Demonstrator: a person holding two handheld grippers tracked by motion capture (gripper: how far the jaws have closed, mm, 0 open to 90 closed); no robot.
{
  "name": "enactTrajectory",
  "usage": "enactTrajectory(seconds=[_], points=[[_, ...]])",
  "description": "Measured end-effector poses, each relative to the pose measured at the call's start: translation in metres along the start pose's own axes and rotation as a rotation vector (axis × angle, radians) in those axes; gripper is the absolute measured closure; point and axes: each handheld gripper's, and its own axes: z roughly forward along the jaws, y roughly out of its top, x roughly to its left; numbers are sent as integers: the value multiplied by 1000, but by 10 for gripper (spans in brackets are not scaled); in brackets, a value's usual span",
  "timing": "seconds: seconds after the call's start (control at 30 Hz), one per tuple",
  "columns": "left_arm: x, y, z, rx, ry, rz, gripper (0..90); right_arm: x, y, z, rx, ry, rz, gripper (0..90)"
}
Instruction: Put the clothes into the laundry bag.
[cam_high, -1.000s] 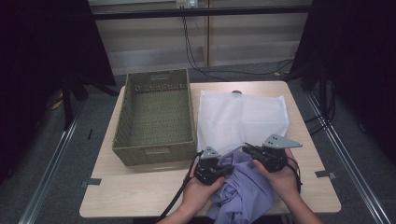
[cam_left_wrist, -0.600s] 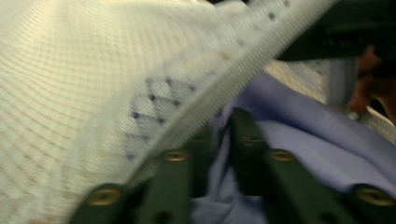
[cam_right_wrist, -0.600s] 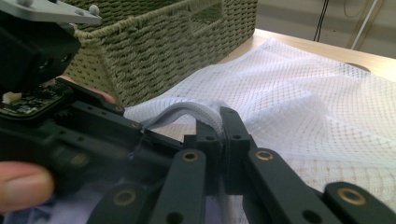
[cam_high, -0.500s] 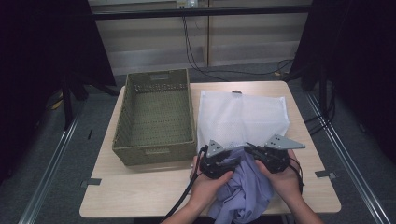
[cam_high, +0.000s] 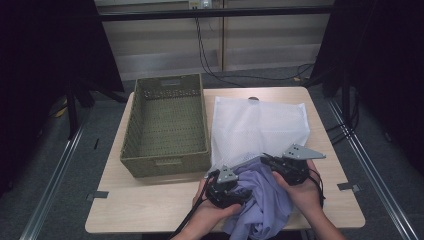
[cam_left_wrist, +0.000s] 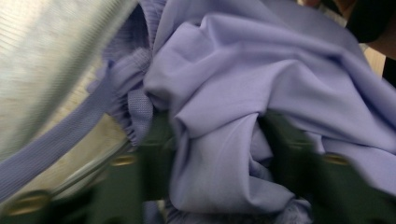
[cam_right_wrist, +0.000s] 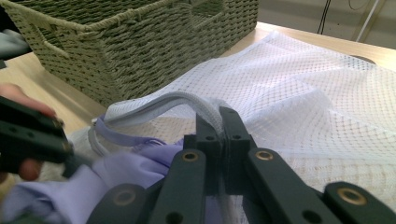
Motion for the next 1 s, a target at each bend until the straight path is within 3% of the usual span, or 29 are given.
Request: enactTrajectory(seconds=[0.03,0.1,0.17,0.27,0.3,0.33,0.43,0.5,0.53,0.6,0.67,0.73,0.83,0.87,0.9,0.97,1.0], points=[[2,2,4,25,-26,-6,670,1,0,0,0,1,0,885],[3,8,7,16,-29,-24,800,1,0,-1,-1,9,3,886],[5,17,8,-3,-41,-31,847,1,0,-2,-1,12,1,885],[5,31,6,-85,-22,-53,857,2,1,-5,-11,18,-2,886],[5,31,6,-85,-22,-53,858,2,1,-5,-11,18,-2,886],[5,40,4,-164,-15,-77,858,3,4,-8,-21,15,2,886],[2,47,2,-277,70,-69,858,3,7,-12,-47,26,20,886],[0,47,6,-324,206,-47,857,3,11,-15,-64,30,25,886],[2,46,11,-330,241,-61,856,4,12,-15,-68,28,27,886],[8,42,25,-291,298,-77,844,5,11,-14,-63,28,28,886],[16,37,38,-207,275,-104,801,5,9,-11,-46,31,18,886],[20,33,41,-172,242,-107,670,5,6,-9,-29,27,13,886],[16,31,30,-166,161,-60,426,2,4,-8,-26,17,19,886],[16,31,30,-166,161,-60,360,1,4,-8,-27,19,21,886],[13,30,18,-173,121,-39,320,0,3,-8,-25,14,28,886],[12,29,11,-179,107,-35,264,-2,3,-8,-29,9,31,886],[10,27,-2,-194,77,-45,221,-3,2,-9,-24,10,29,886]])
